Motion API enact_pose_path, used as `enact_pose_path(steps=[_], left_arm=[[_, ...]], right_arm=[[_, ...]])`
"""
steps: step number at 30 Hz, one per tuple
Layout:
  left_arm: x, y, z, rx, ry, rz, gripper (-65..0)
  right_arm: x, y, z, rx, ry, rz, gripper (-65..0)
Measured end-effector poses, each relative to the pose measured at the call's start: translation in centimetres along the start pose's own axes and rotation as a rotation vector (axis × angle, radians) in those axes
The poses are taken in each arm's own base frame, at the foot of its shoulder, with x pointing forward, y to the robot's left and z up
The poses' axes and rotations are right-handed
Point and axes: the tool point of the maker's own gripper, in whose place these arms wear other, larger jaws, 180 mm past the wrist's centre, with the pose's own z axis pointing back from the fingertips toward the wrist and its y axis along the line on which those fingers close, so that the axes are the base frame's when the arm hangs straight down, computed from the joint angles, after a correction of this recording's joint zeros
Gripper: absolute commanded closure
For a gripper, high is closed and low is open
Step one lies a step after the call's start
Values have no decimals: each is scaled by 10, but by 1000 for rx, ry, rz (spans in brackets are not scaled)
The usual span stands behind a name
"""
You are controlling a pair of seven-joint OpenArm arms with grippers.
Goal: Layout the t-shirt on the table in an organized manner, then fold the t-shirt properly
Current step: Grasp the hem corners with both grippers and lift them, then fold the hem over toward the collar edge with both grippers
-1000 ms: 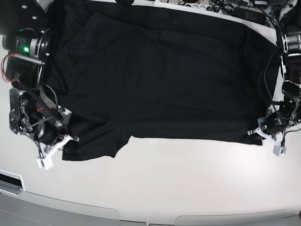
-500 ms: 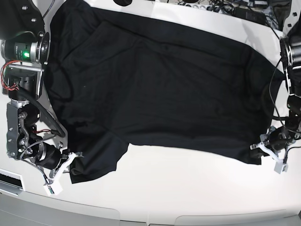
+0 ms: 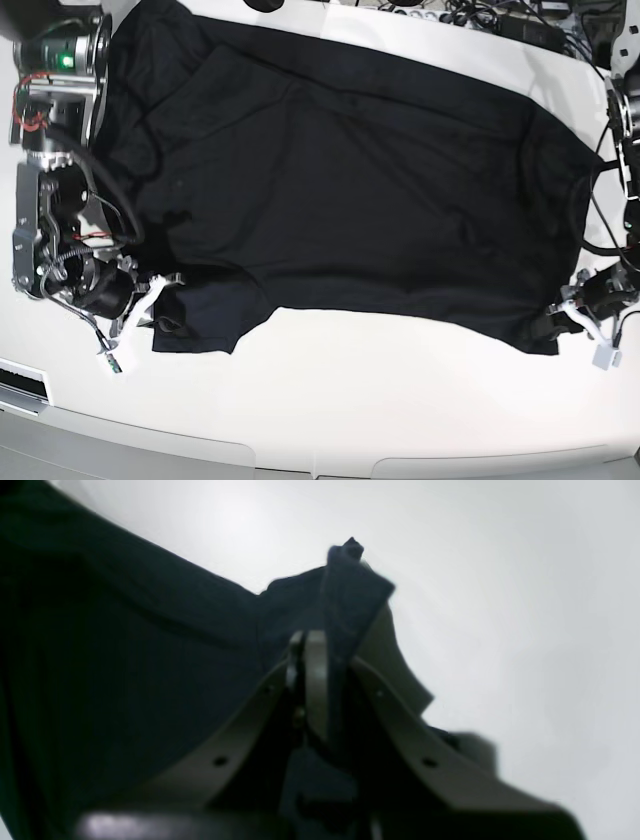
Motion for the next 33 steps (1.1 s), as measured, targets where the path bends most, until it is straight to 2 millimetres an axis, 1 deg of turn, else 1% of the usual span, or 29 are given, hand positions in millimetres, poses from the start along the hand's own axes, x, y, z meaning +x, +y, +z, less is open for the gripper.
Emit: enact_pose_path(steps=[4, 8, 11, 14, 18, 22, 25, 28, 29, 31, 33], left_arm=[[4, 10, 9, 24, 0, -9, 0], [5, 13, 11, 29, -1, -12, 0], [4, 12, 11, 28, 0, -11, 0], [4, 12, 11, 29, -1, -11, 0], [5, 12, 11, 28, -2, -10, 0], [7, 11, 11, 19, -16, 2, 0], [7, 11, 11, 20, -15, 2, 0], [3, 9, 11, 7, 8, 19, 0], [2, 6, 11, -9, 13, 41, 0], [-3, 1, 12, -33, 42, 69, 0], [-8, 1, 13, -37, 72, 74, 0]], right_arm=[[0, 14, 13, -4, -19, 55, 0], [10, 24, 22, -6, -49, 104, 0], [16, 28, 27, -8, -64, 127, 0], [17, 28, 30, -14, -62, 141, 0], [15, 36, 34, 50, -59, 77, 0], [21, 45, 41, 128, -94, -2, 0], [23, 45, 50, 130, -80, 3, 0], [28, 53, 61, 150, -103, 21, 0], [25, 54, 64, 148, -98, 29, 0], [13, 56, 67, 145, -68, 30, 0], [1, 58, 70, 145, -39, 27, 0]])
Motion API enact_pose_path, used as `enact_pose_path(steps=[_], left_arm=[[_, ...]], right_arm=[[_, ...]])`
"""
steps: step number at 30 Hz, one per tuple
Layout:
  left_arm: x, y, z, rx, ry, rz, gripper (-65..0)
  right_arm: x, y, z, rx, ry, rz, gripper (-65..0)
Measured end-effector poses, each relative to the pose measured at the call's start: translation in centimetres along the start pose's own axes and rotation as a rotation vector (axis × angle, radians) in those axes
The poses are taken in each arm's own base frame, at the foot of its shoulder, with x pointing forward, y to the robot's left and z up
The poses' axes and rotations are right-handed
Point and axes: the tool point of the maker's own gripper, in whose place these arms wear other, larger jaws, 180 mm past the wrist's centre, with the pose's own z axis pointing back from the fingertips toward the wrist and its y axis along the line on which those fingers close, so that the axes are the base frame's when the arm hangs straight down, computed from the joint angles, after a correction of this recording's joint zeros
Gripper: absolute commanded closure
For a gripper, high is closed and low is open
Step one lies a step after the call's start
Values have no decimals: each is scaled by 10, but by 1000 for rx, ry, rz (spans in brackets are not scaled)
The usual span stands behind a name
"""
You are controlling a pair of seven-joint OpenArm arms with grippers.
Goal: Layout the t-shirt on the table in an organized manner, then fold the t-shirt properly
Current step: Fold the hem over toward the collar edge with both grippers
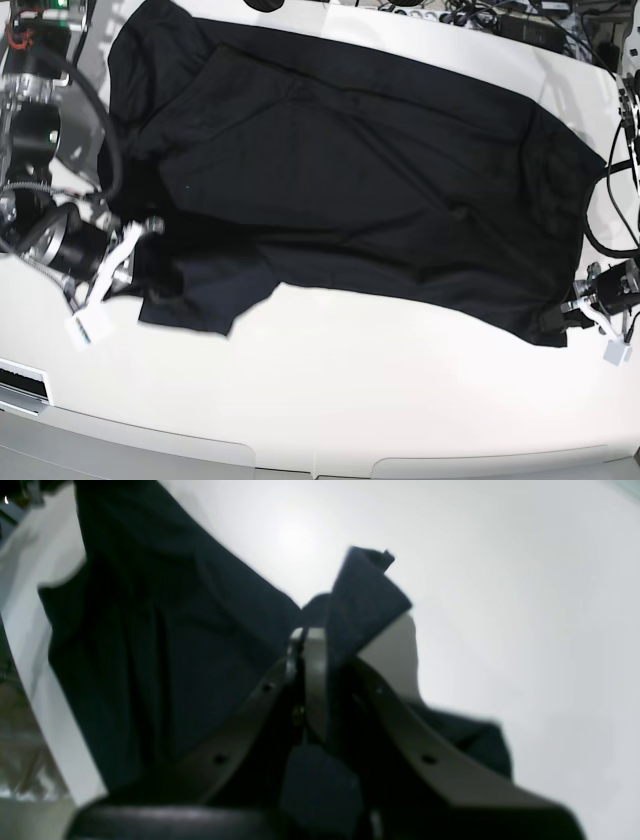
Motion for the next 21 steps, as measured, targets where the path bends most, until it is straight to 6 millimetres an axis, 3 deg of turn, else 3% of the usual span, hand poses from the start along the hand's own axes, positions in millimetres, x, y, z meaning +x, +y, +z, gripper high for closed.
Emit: enact_pose_path(steps=[9, 13, 21], left_arm=[[8, 21, 34, 12, -46, 61, 0], [4, 13, 33, -29, -24, 95, 0], [-28, 17, 32, -25, 28, 128, 0]], right_arm=[[-9, 11, 22, -19, 41, 84, 0], [-2, 19, 25, -14, 26, 117, 0], [-33, 28, 28, 5, 97, 75, 0]])
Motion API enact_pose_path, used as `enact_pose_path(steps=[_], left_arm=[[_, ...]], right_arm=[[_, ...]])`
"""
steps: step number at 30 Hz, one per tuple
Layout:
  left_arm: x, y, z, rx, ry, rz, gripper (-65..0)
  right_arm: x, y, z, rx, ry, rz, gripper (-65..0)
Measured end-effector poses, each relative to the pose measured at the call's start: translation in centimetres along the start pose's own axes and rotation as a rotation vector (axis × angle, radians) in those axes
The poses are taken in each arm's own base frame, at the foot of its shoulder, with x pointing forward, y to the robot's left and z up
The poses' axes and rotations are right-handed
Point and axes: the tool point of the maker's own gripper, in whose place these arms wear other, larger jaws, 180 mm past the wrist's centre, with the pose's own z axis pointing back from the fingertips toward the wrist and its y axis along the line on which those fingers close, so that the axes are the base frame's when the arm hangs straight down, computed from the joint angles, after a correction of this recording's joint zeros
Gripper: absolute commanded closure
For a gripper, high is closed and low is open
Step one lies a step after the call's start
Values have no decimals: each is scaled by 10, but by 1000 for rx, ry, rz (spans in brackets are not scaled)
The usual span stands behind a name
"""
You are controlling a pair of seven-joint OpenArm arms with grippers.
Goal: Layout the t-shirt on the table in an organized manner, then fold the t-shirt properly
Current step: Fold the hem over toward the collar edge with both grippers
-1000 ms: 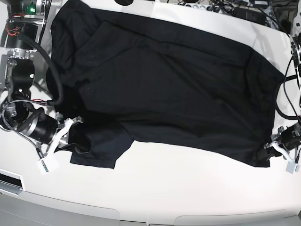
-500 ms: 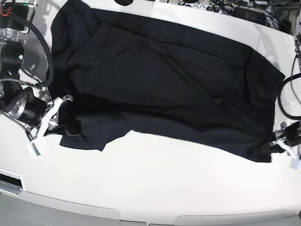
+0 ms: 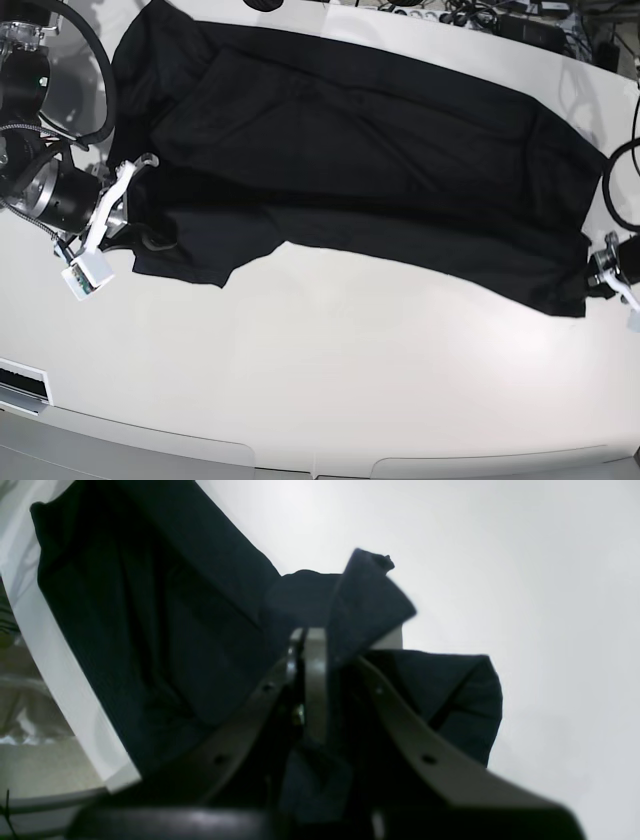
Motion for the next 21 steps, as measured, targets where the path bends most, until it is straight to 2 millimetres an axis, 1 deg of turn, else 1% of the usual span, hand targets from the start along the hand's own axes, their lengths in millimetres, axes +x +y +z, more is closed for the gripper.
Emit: enact_pose_path(steps=[2, 4, 8, 11, 16, 21], left_arm=[[-8, 0, 0, -11, 14, 20, 0], [-15, -3, 1, -32, 37, 43, 0], [-26, -6, 8, -64, 89, 77, 0], [-33, -1, 13, -48, 116, 76, 0], [-61, 11, 17, 3, 202, 64, 0], [-69, 20, 25, 28, 215, 71, 0]], right_arm=[[-4, 7, 0, 34, 9, -21, 0], [-11, 9, 0, 45, 47, -24, 0], [-9, 10, 0, 50, 39, -25, 0], [-9, 10, 0, 49, 39, -25, 0], [-17, 2, 1, 8, 79, -6, 0], [-16, 0, 7, 20, 88, 5, 0]])
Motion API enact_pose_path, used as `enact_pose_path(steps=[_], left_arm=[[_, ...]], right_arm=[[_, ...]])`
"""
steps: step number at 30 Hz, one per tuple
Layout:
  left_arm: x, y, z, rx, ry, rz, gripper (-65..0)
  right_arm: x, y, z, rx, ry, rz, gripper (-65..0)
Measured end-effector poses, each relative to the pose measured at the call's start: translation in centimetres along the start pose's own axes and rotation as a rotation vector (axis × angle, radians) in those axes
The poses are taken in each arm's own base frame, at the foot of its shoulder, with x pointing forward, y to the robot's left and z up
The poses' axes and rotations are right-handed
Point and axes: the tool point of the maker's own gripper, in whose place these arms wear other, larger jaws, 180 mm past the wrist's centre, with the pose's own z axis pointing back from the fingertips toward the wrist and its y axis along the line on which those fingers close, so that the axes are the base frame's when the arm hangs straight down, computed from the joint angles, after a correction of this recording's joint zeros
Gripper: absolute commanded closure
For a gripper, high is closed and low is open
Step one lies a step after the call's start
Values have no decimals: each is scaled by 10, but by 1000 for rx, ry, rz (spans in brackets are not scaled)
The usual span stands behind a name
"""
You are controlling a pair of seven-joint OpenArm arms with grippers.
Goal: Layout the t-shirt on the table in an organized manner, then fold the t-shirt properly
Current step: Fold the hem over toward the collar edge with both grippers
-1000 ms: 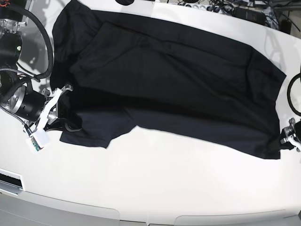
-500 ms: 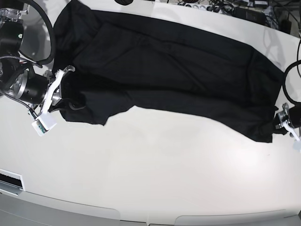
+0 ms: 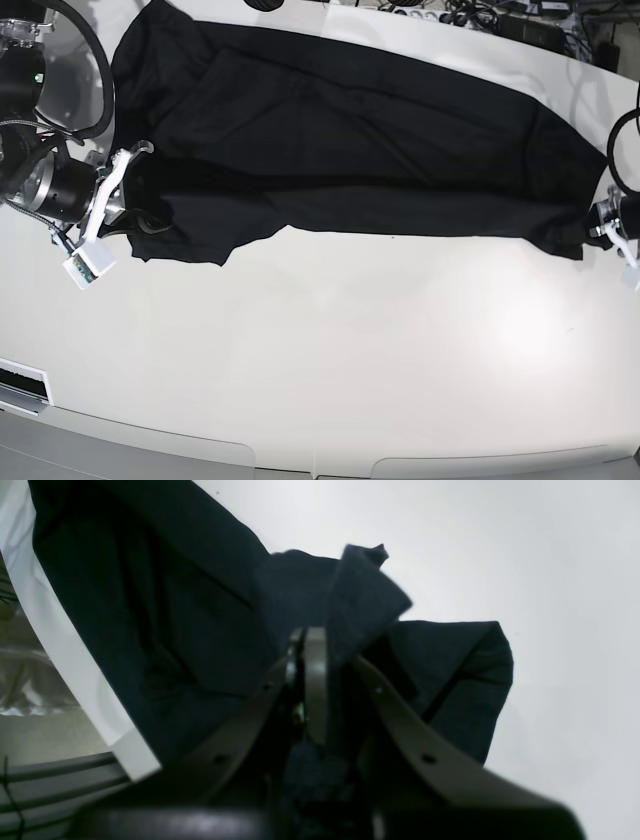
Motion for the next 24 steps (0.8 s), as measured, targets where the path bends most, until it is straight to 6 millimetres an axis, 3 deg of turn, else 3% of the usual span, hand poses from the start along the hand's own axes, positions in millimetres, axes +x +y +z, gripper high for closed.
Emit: enact_pose_path(steps=[10, 17, 21, 24], left_arm=[[19, 13, 26, 42, -57, -11, 0], [20, 13, 27, 39, -62, -9, 0], [20, 13, 26, 39, -61, -9, 0], [20, 13, 27, 39, -62, -9, 0]], right_arm=[[3, 9, 15, 75, 24, 27, 0], [2, 39, 20, 245, 33, -4, 0], [5, 44, 22, 272, 15, -10, 0], [-3, 48, 21, 281, 29, -29, 0]])
